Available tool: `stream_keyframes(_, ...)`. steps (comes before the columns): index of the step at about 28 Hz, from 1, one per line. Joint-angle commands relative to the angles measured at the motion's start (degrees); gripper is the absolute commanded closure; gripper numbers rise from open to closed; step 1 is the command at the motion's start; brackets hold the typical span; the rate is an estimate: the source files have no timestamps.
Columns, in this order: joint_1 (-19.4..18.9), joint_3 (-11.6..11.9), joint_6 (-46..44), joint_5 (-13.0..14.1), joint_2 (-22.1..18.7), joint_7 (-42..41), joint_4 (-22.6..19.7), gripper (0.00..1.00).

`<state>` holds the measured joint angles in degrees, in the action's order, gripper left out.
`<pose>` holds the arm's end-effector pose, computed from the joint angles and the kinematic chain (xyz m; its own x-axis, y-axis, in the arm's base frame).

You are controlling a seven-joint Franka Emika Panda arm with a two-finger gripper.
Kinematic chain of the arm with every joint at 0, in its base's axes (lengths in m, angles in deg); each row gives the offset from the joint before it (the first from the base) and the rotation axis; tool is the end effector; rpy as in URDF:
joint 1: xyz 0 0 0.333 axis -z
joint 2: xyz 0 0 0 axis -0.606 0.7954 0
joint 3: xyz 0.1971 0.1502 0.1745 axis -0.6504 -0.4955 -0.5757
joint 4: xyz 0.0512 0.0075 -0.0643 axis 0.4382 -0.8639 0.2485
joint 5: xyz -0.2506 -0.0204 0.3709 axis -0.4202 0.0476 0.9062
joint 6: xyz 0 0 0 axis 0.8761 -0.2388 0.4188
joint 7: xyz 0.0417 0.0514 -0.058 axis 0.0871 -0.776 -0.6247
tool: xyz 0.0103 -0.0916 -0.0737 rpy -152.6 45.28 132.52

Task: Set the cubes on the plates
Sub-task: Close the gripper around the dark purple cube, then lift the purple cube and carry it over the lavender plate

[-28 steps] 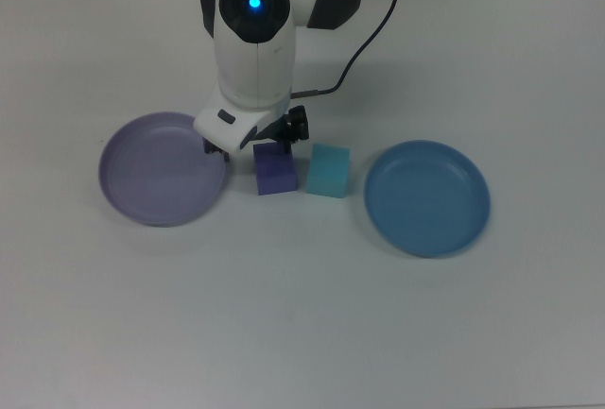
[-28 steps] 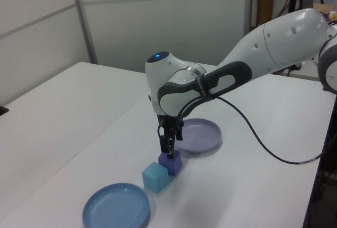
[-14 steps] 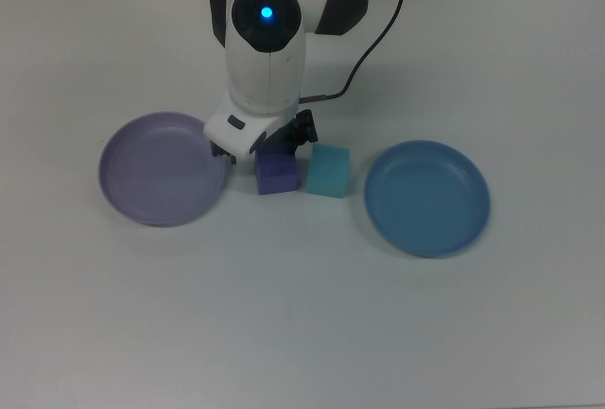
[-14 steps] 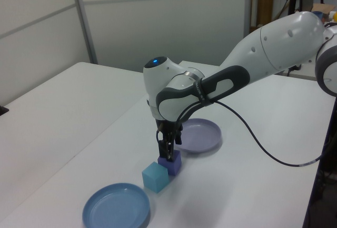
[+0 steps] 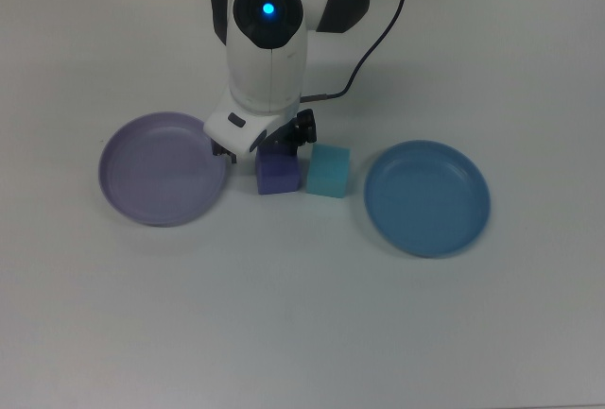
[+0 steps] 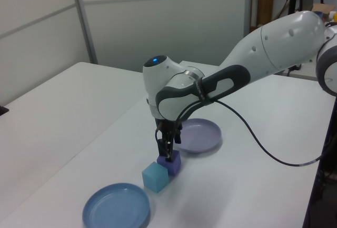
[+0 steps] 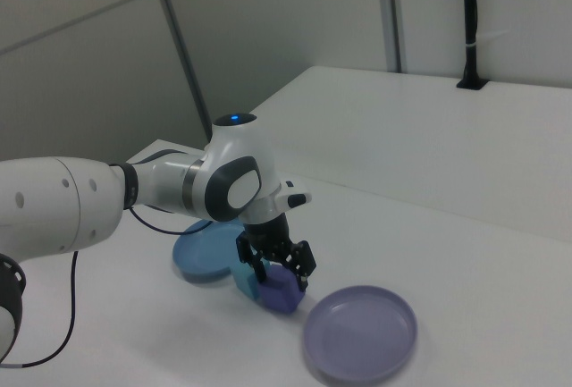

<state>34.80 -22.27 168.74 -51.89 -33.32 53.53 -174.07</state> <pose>0.6849 0.0758 0.3043 0.9728 0.2255 -0.0532 0.2283 -0.9720 0.0550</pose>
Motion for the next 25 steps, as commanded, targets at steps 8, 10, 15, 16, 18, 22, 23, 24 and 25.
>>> stream_keyframes(8,-1.36,0.18,-0.99,-0.82,-2.19,2.18,-1.13,0.00)
stream_keyframes(10,-1.36,0.27,-1.34,-0.82,-2.28,2.18,-1.13,0.00)
stream_keyframes(15,-1.53,0.18,-1.26,-0.82,-1.84,2.61,-1.30,0.00)
stream_keyframes(16,-1.71,0.18,-1.00,-0.82,-1.58,2.96,-1.39,0.00)
stream_keyframes(18,-2.67,0.27,-0.73,-1.09,-1.05,2.97,-1.48,0.00)
stream_keyframes(22,-3.12,0.27,-0.47,-1.44,-0.17,3.06,-1.57,0.00)
stream_keyframes(23,-3.12,0.27,-0.47,-1.44,-0.08,3.06,-1.57,0.00)
stream_keyframes(24,-3.12,0.27,-0.47,-1.44,-0.08,3.06,-1.57,0.01)
stream_keyframes(25,-3.12,0.27,-0.47,-1.44,-0.08,3.06,-1.65,0.06)
